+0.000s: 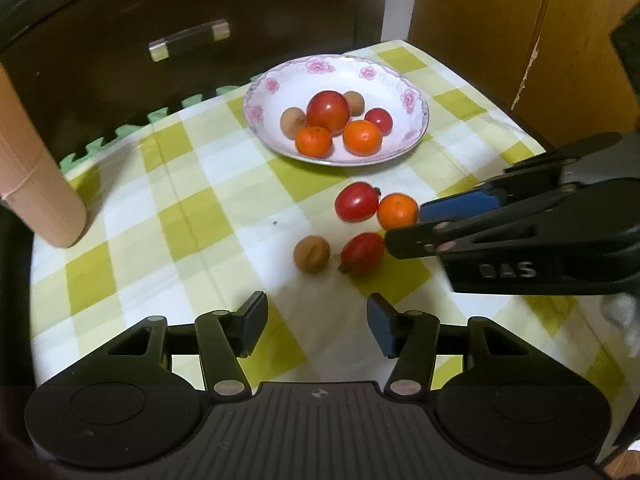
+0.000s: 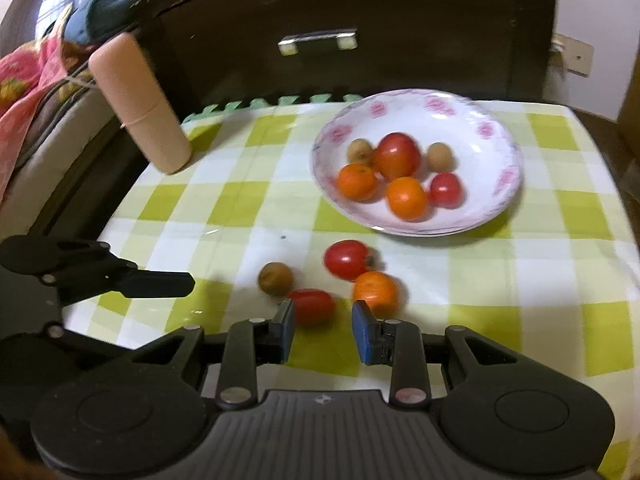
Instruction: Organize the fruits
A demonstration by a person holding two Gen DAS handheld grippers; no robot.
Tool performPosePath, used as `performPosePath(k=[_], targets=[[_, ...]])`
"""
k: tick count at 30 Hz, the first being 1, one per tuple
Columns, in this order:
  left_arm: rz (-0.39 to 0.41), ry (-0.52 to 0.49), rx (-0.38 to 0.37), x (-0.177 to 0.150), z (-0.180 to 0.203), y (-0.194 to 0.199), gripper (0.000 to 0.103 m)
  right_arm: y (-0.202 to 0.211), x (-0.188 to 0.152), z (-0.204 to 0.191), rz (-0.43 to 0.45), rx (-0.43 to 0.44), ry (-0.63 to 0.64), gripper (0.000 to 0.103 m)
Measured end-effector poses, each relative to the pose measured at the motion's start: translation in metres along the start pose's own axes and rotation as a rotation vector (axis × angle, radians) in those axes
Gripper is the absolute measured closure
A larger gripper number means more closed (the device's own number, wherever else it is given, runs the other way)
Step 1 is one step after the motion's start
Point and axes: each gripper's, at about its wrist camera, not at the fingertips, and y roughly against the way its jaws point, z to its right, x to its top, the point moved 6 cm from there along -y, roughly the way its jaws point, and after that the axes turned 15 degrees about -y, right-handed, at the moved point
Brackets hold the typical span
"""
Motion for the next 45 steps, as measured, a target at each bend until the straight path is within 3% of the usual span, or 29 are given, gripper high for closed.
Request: performPosePath(k=[7, 10, 25, 28, 39, 45], targets=[[-0.004, -0.014, -0.009, -0.001, 0.004, 0.000, 0.039, -0.020, -0.002, -0.016, -0.038, 0.011, 0.042, 0.072], [-0.010, -0.021, -0.017, -0.002, 0.006, -0.002, 0.038, -0.027, 0.001, -0.020, -0.016, -0.011, 0.077, 0.069], [-0.024, -0.029, -0.016, -0.005, 0.009, -0.007, 0.035, -0.042, 0.002, -0.003, -0.059, -0.035, 0.049, 0.069], [-0.023, -0.026, -0.011, -0.004, 0.007, -0.008, 0.035, -0.040, 0.002, -0.003, -0.030, -0.030, 0.057, 0.069], [-0.006, -0.029, 0.021, 0.001, 0.001, -0.008, 0.035, -0.030, 0.005, -0.008, -0.006, 0.008, 0.072, 0.087], [-0.033, 0.048, 0.028, -0.009, -0.010, -0.014, 0.035, -0.034, 0.007, -0.005, -0.008, 0.000, 0.057, 0.086]])
